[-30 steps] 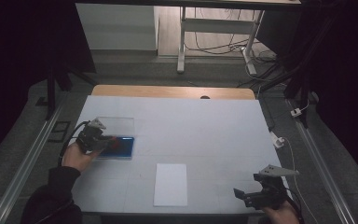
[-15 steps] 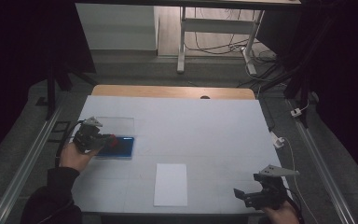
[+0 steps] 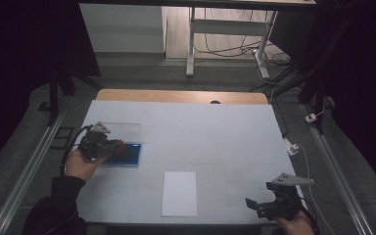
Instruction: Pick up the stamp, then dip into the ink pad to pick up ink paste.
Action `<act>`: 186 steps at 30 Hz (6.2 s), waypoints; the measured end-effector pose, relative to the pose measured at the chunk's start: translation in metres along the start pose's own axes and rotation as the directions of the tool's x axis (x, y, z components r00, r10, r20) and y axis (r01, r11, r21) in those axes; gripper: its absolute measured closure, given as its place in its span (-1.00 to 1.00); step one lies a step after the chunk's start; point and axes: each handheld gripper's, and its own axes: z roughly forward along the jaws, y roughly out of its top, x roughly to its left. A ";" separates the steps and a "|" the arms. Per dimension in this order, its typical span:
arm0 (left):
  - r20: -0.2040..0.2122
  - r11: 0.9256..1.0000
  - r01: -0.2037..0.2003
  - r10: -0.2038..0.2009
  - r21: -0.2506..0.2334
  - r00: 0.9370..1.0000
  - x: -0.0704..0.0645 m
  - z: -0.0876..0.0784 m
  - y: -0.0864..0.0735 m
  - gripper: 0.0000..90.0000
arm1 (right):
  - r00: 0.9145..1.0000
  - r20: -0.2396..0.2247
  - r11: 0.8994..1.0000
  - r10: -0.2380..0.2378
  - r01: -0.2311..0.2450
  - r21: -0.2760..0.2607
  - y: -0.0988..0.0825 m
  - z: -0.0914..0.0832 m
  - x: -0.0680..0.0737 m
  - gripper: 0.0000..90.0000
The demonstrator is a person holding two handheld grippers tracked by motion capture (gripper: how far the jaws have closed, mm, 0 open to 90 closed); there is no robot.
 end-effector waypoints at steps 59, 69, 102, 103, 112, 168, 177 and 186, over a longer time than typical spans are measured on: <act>-0.074 0.990 0.079 -0.071 0.114 0.995 0.005 0.027 -0.005 0.78 | 1.000 -0.008 1.000 -0.010 0.010 0.008 0.001 0.001 0.001 -0.99; -0.062 0.989 0.119 -0.114 0.087 0.992 0.007 0.029 -0.010 0.79 | 1.000 -0.004 1.000 -0.013 0.013 0.015 0.001 0.001 0.002 -0.99; -0.056 0.991 0.100 -0.096 0.086 0.994 0.007 0.027 -0.010 0.79 | 1.000 -0.007 1.000 -0.013 0.014 0.028 0.002 0.003 0.001 -0.98; -0.059 0.992 0.095 -0.090 0.086 0.994 0.007 0.027 -0.010 0.78 | 1.000 -0.009 1.000 -0.011 0.012 0.025 0.002 0.003 0.001 -0.98; -0.054 0.996 0.085 -0.085 0.001 0.995 0.005 0.009 -0.006 0.78 | 1.000 -0.007 1.000 -0.006 0.006 0.024 0.001 0.002 0.001 -0.98; -0.136 0.991 0.123 -0.115 0.051 0.984 0.003 0.027 -0.019 0.79 | 1.000 -0.011 0.999 -0.010 0.011 0.034 0.002 0.004 0.001 -0.95; -0.026 0.969 0.246 -0.246 0.000 0.969 0.021 0.025 -0.028 0.79 | 1.000 -0.014 0.999 -0.015 0.016 0.033 0.003 0.005 0.001 -0.95; -0.095 0.987 0.147 -0.141 0.062 0.985 0.011 0.024 -0.018 0.79 | 1.000 -0.014 0.999 -0.011 0.012 0.031 0.003 0.005 0.001 -0.95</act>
